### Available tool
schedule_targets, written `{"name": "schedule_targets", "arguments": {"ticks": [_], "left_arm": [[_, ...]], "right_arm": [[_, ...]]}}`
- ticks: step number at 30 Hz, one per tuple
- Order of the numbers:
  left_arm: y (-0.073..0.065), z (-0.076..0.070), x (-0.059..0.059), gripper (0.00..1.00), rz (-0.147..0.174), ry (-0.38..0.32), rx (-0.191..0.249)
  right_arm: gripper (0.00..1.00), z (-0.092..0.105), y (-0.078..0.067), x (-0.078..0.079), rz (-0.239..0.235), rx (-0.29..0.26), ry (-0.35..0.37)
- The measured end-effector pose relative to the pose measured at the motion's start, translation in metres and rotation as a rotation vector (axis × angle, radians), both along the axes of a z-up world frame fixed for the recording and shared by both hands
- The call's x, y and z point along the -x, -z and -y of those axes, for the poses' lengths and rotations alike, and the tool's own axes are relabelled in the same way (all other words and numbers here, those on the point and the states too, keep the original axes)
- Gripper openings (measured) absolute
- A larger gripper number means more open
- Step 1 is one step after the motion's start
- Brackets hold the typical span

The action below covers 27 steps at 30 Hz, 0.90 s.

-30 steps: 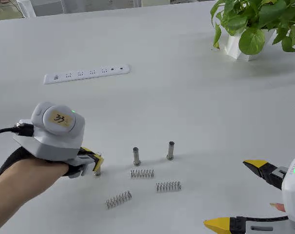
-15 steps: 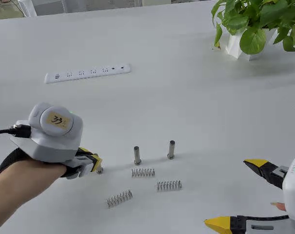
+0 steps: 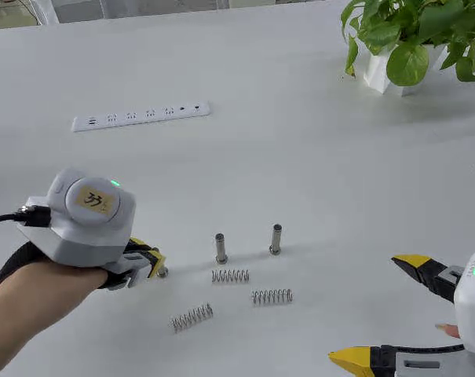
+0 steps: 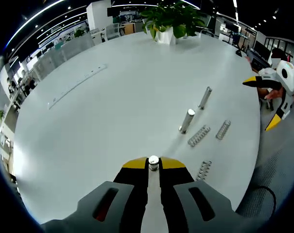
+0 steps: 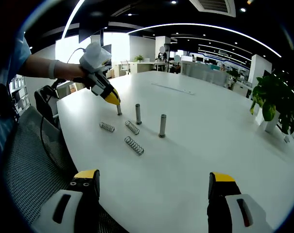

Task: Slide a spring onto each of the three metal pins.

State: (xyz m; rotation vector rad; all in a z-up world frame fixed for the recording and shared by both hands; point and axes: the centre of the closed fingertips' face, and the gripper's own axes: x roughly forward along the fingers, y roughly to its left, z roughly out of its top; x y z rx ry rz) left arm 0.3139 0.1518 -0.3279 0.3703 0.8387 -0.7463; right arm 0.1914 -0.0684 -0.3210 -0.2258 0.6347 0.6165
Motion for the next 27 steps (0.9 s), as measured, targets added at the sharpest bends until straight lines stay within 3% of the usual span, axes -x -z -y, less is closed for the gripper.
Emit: {"name": "schedule_targets", "arguments": {"ticks": [10, 27], "left_arm": [[-0.0002, 0.0014, 0.0011, 0.05, 0.03, 0.011, 0.008], [0.0003, 0.002, 0.0032, 0.08, 0.042, 0.025, 0.007]], "right_arm": [[0.93, -0.0005, 0.0006, 0.0005, -0.002, 0.002, -0.001], [0.92, -0.0009, 0.0014, 0.0008, -0.008, 0.002, -0.003]]}}
